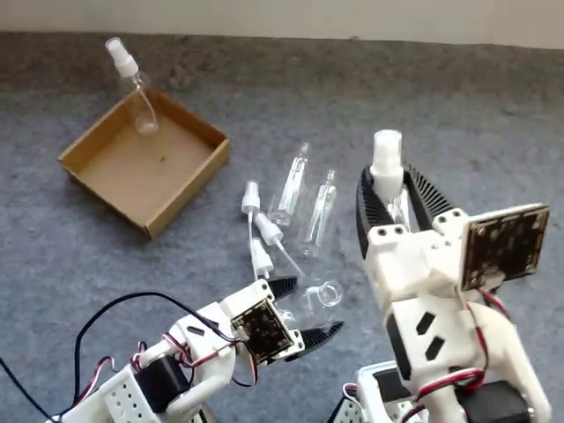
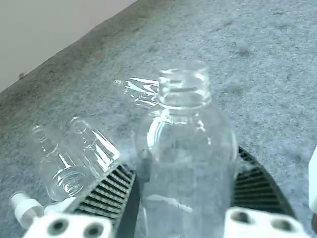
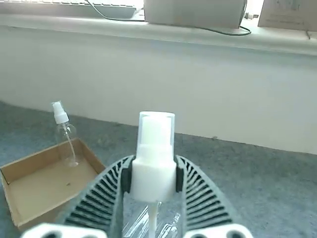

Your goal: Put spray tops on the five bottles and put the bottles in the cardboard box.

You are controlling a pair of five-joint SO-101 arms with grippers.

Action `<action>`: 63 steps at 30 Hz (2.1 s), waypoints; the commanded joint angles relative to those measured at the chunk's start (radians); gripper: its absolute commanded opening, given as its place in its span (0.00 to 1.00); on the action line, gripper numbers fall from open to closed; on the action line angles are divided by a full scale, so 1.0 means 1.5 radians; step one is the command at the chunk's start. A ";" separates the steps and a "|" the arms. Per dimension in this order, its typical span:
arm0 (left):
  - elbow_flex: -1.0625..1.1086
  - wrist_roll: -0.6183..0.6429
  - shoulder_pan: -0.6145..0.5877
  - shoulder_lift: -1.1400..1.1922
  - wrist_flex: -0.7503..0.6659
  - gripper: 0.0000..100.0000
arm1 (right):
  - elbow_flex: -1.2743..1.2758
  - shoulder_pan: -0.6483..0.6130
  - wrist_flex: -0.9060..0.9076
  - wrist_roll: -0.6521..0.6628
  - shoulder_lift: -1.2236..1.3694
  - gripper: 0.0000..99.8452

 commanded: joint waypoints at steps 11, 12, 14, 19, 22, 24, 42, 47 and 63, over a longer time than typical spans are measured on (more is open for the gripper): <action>0.014 0.005 0.007 -0.011 0.000 0.14 | 0.240 -0.010 -0.177 -0.128 -0.159 0.01; 0.014 0.005 0.007 -0.011 0.000 0.14 | 0.240 -0.011 -0.177 -0.135 -0.161 0.01; 0.014 0.005 0.007 -0.011 0.000 0.14 | 0.231 -0.011 -0.188 -0.154 -0.162 0.01; 0.014 0.005 0.007 -0.011 0.000 0.14 | 0.206 -0.011 -0.194 -0.177 -0.162 0.01; 0.014 0.005 0.007 -0.011 0.000 0.14 | 0.207 -0.011 -0.195 -0.177 -0.162 0.01; 0.014 0.005 0.007 -0.011 0.000 0.14 | 0.209 -0.011 -0.195 -0.177 -0.162 0.01; 0.014 0.005 0.007 -0.011 0.000 0.14 | 0.159 -0.097 -0.119 -0.174 -0.163 0.01; 0.014 0.005 0.007 -0.011 0.000 0.14 | 0.161 -0.100 -0.119 -0.175 -0.163 0.01; 0.014 0.008 -0.069 -0.013 -0.004 0.14 | 0.164 -0.101 -0.022 -0.171 -0.163 0.01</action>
